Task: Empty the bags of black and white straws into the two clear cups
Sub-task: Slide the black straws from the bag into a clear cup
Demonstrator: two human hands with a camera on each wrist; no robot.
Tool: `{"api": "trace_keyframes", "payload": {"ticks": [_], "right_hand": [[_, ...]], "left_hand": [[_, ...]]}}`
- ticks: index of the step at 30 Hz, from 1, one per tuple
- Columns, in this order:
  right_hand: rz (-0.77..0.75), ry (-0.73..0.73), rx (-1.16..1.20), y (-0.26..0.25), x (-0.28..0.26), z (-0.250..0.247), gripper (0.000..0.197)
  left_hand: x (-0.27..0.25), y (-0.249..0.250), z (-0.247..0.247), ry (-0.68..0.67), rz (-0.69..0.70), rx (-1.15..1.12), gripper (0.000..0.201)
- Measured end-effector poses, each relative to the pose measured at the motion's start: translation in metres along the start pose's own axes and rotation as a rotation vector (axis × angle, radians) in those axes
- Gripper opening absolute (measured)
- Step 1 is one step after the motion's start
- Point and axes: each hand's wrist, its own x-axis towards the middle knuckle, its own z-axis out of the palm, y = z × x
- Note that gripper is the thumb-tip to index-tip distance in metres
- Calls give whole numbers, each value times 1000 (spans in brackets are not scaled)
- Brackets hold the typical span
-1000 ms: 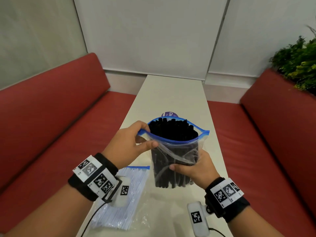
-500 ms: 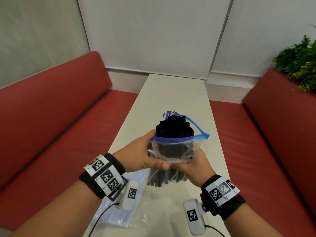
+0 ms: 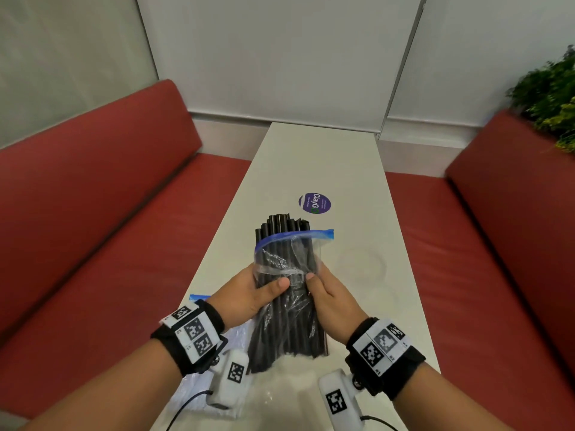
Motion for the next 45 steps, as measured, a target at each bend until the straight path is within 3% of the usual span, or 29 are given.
{"api": "trace_keyframes", "payload": {"ticks": [6, 11, 16, 21, 26, 28, 30, 31, 33, 39, 43, 45], "right_hand": [[138, -166, -269, 7, 10, -8, 41], [238, -159, -228, 9, 26, -19, 44], [393, -169, -134, 11, 41, -31, 54], [526, -203, -172, 16, 57, -37, 52], [588, -236, -252, 19, 75, -39, 56], [609, -201, -259, 19, 82, -39, 49], [630, -190, -285, 17, 90, -37, 52], [642, -195, -305, 15, 93, -37, 54], [652, -216, -339, 11, 100, -39, 55], [622, -255, -437, 6, 113, -42, 55], [687, -303, -378, 12, 120, -47, 53], [723, -296, -323, 21, 125, -48, 54]], "left_hand": [[13, -5, -12, -95, -16, 156, 30], [36, 3, -15, -163, -172, 103, 38], [61, 4, -15, -191, -330, 92, 18], [76, -6, -13, -163, -597, 16, 48], [90, -5, -13, -172, -709, -45, 48], [96, -6, -14, -143, -715, -57, 70], [104, -12, -17, -64, -731, -58, 105], [106, -10, -16, -20, -736, -60, 111], [107, -3, -16, 30, -747, -40, 101], [114, 11, -19, -33, -693, 41, 82], [118, 15, -24, -91, -661, 84, 84], [120, 23, -26, -108, -667, 100, 72]]}}
